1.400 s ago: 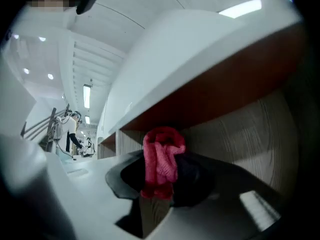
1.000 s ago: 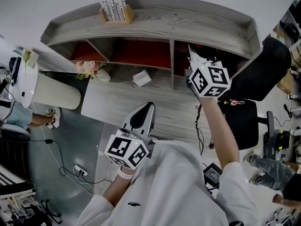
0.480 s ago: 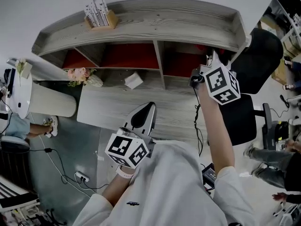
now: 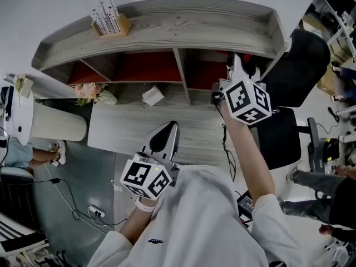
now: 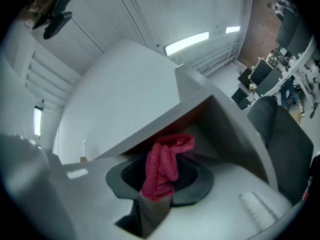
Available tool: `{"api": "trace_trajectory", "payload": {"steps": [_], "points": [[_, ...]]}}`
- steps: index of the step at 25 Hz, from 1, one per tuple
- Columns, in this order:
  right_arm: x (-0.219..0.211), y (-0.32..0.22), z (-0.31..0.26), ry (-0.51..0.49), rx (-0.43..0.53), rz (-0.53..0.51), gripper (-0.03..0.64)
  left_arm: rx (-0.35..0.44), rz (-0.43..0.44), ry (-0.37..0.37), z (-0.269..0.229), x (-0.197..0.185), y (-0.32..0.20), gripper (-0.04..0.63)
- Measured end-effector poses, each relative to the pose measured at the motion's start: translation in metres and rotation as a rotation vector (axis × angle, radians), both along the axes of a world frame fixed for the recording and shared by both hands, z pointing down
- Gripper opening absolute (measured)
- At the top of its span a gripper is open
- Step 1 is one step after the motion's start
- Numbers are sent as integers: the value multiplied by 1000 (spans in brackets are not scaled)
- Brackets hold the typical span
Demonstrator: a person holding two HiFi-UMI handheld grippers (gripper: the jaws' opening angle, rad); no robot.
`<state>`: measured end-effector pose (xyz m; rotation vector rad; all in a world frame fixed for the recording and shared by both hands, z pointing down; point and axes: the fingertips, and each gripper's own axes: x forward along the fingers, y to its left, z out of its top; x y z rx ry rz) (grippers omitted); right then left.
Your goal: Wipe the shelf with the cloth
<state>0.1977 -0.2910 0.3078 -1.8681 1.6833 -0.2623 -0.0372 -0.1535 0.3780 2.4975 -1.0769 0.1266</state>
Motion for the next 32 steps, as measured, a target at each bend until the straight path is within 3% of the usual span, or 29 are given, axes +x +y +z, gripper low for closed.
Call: {"api": "trace_trajectory", "payload": {"steps": [13,24,27,32], "points": [[-93,-32,-4,206,7,-312,112,6,-23,3,-3,-3,-5,6],[-142,2,-2,440,72,-557,114,-8,-27,-1,3,-2,-3,6],[-153,-6,21,475,-14,-601,114,-13,-22,4,5,0,-2,6],[-152,-20,88,358,-245,-710,114,-20,-21,6,6,-2,2,6]]}}
